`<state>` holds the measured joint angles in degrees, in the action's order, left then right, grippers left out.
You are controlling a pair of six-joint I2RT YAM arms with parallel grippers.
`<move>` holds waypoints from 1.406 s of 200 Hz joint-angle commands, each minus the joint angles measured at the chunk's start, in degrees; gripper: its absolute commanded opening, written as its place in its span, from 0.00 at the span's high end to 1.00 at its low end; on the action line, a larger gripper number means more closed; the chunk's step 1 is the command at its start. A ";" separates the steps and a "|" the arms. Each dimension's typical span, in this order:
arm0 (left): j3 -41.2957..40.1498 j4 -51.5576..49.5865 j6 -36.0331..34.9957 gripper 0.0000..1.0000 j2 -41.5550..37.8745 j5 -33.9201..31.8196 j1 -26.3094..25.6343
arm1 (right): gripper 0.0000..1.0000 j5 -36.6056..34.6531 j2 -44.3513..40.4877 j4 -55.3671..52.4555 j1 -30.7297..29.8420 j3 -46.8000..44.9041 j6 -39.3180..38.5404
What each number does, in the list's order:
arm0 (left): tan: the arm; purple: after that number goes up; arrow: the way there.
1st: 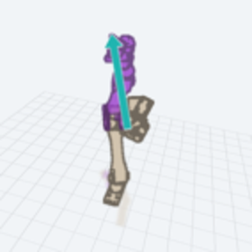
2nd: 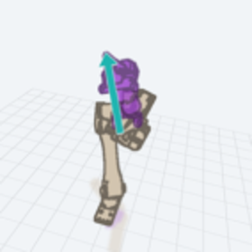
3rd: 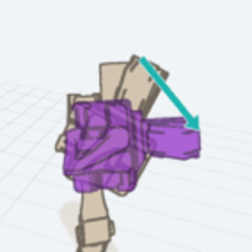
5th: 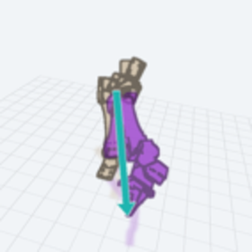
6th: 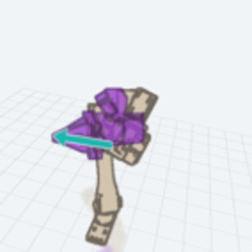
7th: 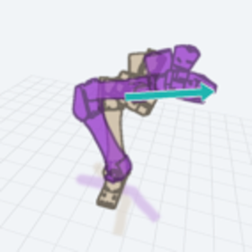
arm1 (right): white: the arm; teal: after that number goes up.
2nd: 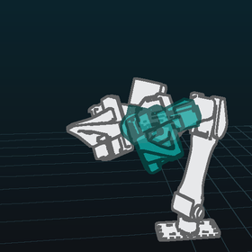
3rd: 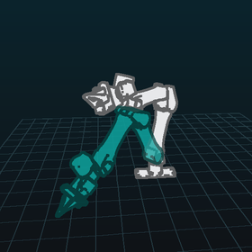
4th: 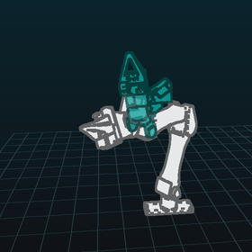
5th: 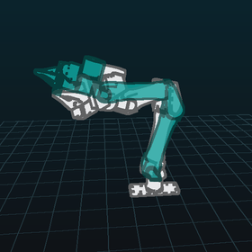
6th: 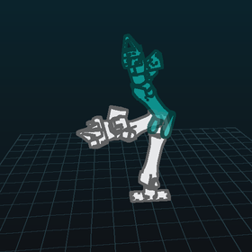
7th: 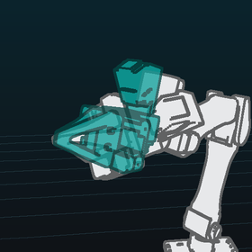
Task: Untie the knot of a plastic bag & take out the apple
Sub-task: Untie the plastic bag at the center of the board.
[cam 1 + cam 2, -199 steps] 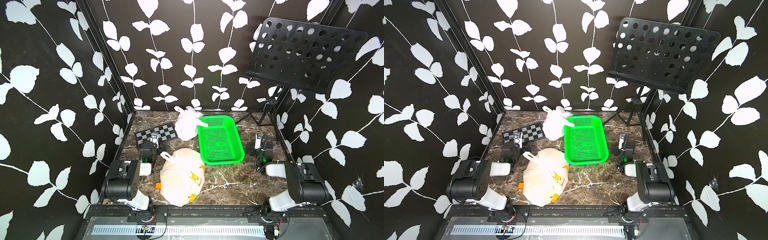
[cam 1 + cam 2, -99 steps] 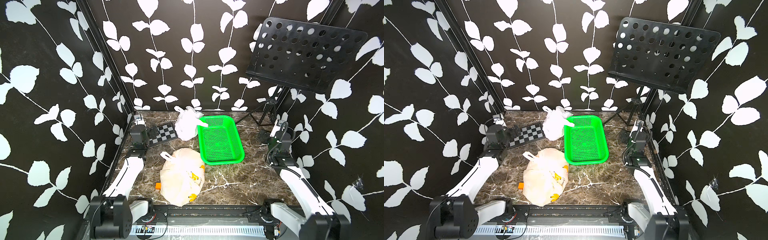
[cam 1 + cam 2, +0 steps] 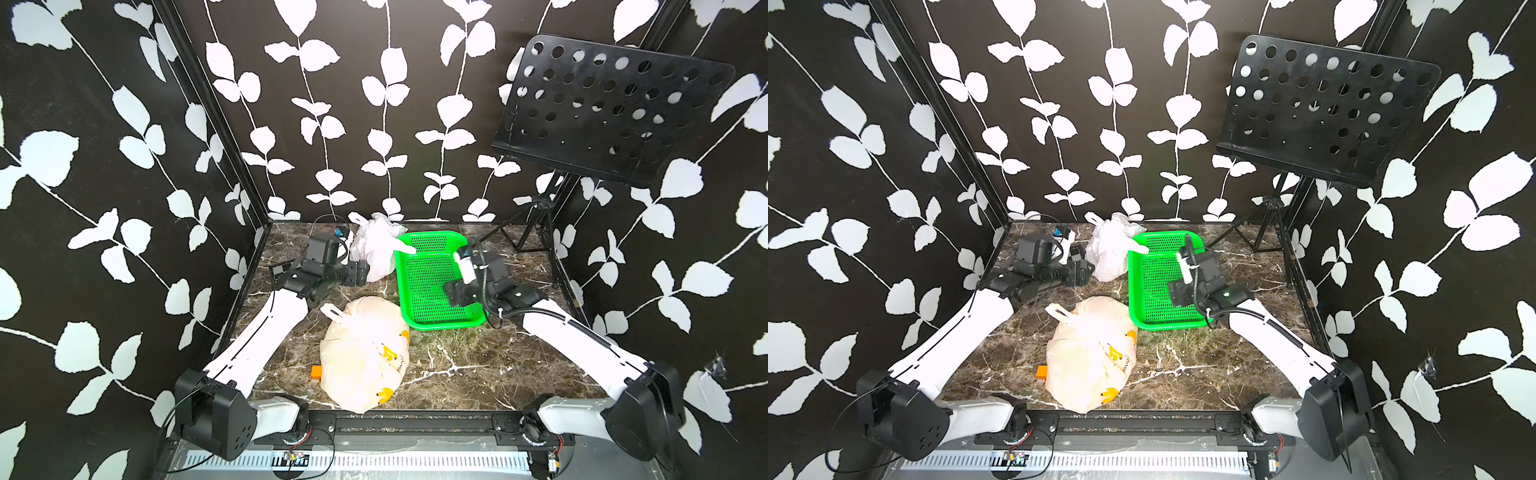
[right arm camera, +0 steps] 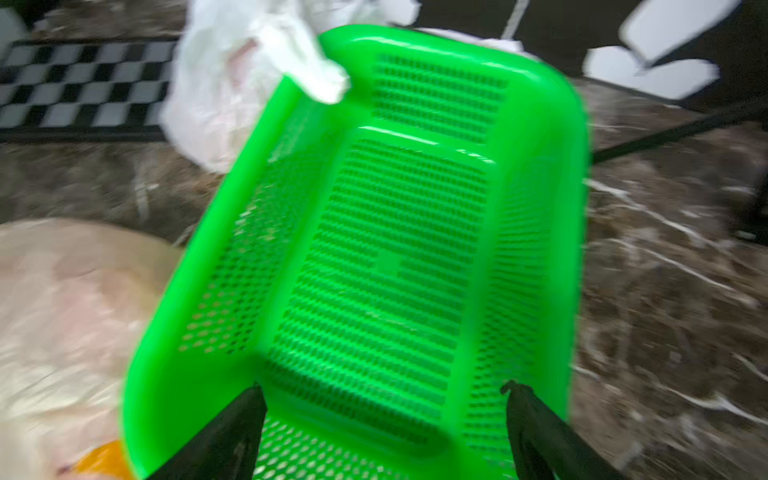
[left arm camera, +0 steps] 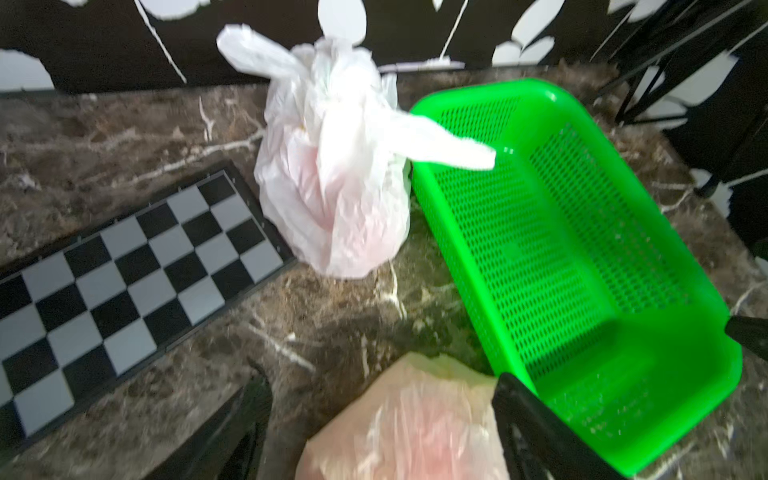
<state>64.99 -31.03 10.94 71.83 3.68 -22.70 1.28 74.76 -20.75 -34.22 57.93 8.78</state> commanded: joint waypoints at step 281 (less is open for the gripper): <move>-22.52 19.02 -1.83 0.48 -10.68 4.94 0.25 | 1.00 18.77 32.90 27.94 -10.04 19.17 1.51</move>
<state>43.07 -25.63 15.79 58.78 7.44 -22.65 14.85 107.42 3.90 -45.23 76.09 5.06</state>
